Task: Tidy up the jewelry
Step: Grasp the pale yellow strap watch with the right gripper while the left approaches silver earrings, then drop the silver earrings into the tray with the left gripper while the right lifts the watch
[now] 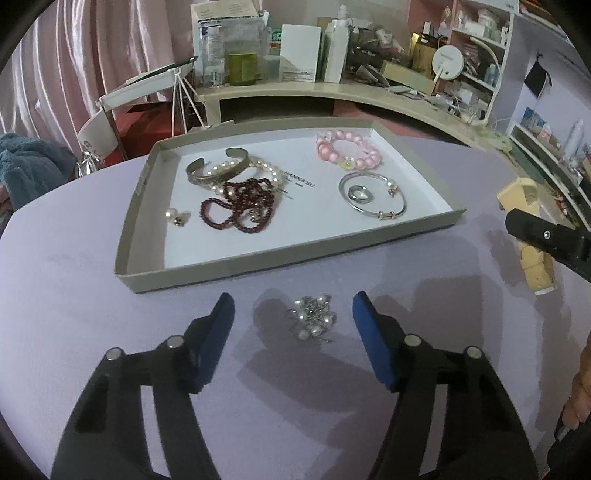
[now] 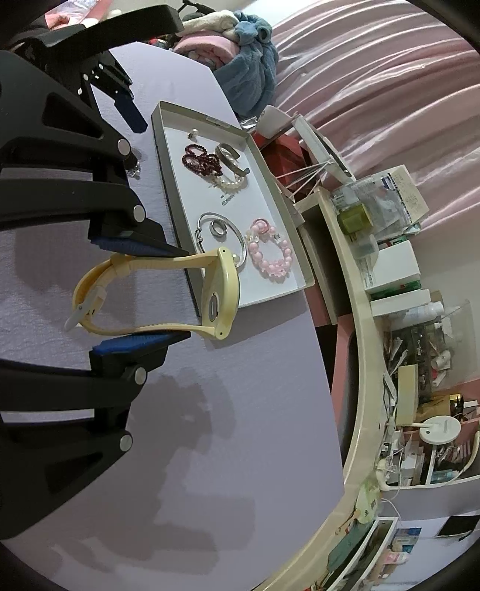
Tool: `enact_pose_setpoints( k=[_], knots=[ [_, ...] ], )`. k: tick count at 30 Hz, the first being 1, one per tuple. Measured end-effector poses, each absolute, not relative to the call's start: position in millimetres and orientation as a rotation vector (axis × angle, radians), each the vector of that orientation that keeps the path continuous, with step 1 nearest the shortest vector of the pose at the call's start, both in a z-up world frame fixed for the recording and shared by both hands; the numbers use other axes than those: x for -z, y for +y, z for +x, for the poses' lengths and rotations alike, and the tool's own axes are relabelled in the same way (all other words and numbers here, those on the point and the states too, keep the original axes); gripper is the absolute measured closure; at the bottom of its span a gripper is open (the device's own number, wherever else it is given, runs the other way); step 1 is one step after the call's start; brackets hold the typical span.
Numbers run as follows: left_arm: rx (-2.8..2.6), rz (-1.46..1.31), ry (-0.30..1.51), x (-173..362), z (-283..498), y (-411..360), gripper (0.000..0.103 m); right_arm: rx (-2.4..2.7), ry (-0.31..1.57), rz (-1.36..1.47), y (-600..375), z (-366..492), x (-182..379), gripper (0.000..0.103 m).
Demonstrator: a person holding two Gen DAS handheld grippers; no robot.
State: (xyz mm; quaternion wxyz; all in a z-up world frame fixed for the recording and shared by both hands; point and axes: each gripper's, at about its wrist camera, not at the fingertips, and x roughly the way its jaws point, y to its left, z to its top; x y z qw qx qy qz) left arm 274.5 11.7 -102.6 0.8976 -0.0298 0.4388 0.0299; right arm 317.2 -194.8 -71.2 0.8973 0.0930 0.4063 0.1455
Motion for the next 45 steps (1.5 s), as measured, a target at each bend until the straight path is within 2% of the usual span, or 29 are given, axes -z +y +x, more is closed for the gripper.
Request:
enact_pose_setpoints(
  k=[3,5,6,8,9,12,13,20,33,45],
  knots=[
    [-0.059,-0.042,0.922,107,280,5,0.045,-0.301,0.848,0.2,-195,318,72,0.065],
    [-0.053,-0.046,0.944,112,283,2,0.064,-0.302,0.851,0.201,-195,318,73,0.065],
    [-0.062,-0.032,0.933,114,283,-1,0.065,-0.303,0.852,0.201,-195,318,73,0.065],
    [-0.041,0.001,0.909,116,283,-10,0.087,-0.305,0.853,0.198,-194,318,73,0.065],
    [-0.026,0.004,0.902,116,283,-12,0.091,-0.307,0.853,0.198,-194,318,73,0.065],
    [0.006,-0.004,0.901,116,281,-12,0.092,-0.311,0.85,0.195,-193,317,71,0.065],
    [0.022,-0.019,0.904,115,280,-10,0.096,-0.312,0.847,0.195,-193,317,70,0.065],
    [0.069,-0.078,0.832,74,253,13,0.097,-0.315,0.821,0.207,-195,316,63,0.065],
    [0.076,-0.124,0.601,-44,252,59,0.097,-0.333,0.797,0.217,-196,314,55,0.065],
    [0.059,-0.111,0.576,-67,294,71,0.097,-0.333,0.806,0.218,-195,315,57,0.065]
  ],
)
